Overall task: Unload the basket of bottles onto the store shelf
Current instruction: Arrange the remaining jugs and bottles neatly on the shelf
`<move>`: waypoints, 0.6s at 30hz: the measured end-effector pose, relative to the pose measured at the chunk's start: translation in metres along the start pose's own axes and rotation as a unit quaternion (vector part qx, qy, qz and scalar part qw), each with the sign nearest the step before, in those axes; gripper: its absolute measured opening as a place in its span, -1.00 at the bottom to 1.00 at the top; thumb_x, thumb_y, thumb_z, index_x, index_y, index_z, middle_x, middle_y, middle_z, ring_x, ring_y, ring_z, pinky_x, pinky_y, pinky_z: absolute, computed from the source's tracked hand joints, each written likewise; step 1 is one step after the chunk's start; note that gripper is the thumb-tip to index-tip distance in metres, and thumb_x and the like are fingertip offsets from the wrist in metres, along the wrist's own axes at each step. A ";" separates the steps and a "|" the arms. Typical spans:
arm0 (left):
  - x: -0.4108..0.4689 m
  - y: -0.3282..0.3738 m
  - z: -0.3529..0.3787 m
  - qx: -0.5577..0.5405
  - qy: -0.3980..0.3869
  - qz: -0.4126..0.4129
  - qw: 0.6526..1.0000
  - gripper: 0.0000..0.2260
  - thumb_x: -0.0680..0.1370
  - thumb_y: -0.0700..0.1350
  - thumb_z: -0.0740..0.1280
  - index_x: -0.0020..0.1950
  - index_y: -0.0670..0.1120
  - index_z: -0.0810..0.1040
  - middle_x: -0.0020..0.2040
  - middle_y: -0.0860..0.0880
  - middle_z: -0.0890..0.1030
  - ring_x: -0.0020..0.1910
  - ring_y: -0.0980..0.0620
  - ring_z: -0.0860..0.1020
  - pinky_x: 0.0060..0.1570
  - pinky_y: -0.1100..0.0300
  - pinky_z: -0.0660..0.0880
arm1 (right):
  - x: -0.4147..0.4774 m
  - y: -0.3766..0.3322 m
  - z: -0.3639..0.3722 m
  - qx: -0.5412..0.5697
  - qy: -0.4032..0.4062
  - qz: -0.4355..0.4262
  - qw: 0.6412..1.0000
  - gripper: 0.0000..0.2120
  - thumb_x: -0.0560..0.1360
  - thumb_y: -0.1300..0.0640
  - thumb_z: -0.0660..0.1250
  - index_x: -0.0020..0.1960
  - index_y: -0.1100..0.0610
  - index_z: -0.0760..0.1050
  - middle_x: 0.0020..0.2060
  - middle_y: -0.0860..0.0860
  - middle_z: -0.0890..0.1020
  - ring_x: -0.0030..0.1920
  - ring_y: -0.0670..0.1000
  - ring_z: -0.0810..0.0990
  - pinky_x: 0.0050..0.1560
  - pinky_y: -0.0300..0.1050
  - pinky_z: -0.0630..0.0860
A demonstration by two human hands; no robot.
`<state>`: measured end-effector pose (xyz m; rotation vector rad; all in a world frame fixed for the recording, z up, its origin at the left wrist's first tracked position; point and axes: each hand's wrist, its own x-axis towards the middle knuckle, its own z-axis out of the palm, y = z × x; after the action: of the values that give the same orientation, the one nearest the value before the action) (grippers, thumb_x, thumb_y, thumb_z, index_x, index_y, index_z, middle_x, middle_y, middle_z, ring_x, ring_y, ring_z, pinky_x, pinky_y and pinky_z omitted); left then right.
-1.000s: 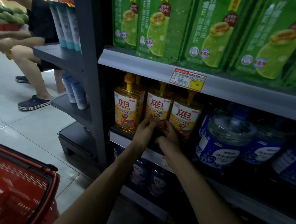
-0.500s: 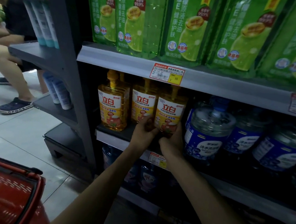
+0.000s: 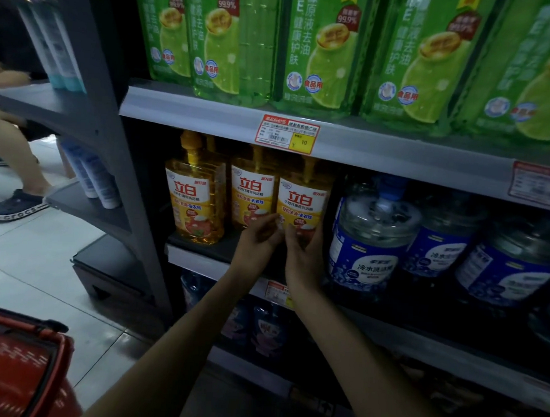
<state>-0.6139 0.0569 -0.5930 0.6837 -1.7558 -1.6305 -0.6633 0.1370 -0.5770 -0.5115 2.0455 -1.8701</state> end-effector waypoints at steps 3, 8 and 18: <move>-0.010 0.007 -0.006 0.011 -0.001 0.001 1.000 -0.74 0.65 -0.25 0.33 0.32 -0.06 0.57 0.12 0.17 0.65 0.02 0.42 0.62 -0.06 0.47 0.54 | -0.005 0.005 -0.002 -0.028 -0.015 0.015 0.999 -0.16 0.42 -0.41 0.29 0.61 -0.19 0.13 0.49 -0.07 0.45 0.46 0.07 0.45 0.44 0.22 0.41; -0.025 0.019 -0.009 -0.017 0.021 0.006 1.000 -0.78 0.63 -0.28 0.35 0.24 -0.09 0.63 0.06 0.10 0.71 0.07 0.25 0.66 -0.06 0.40 0.57 | -0.029 -0.017 -0.031 -0.069 -0.079 0.040 0.994 -0.35 0.55 0.03 0.39 0.57 -0.14 0.22 0.41 -0.05 0.50 0.38 0.07 0.51 0.37 0.12 0.48; -0.064 0.036 0.030 0.020 -0.049 0.022 0.998 -0.75 0.64 -0.21 0.37 0.31 -0.05 0.61 0.09 0.03 0.72 0.10 0.12 0.68 0.07 0.18 0.62 | -0.040 -0.060 -0.133 -0.023 -0.071 0.061 0.995 -0.75 0.56 0.20 0.41 0.22 0.05 0.52 -0.05 0.00 0.63 0.03 0.07 0.63 0.24 0.17 0.59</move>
<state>-0.5919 0.1277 -0.5651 0.5890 -1.8641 -1.6276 -0.6872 0.2676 -0.5050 -0.5040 1.9836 -1.6721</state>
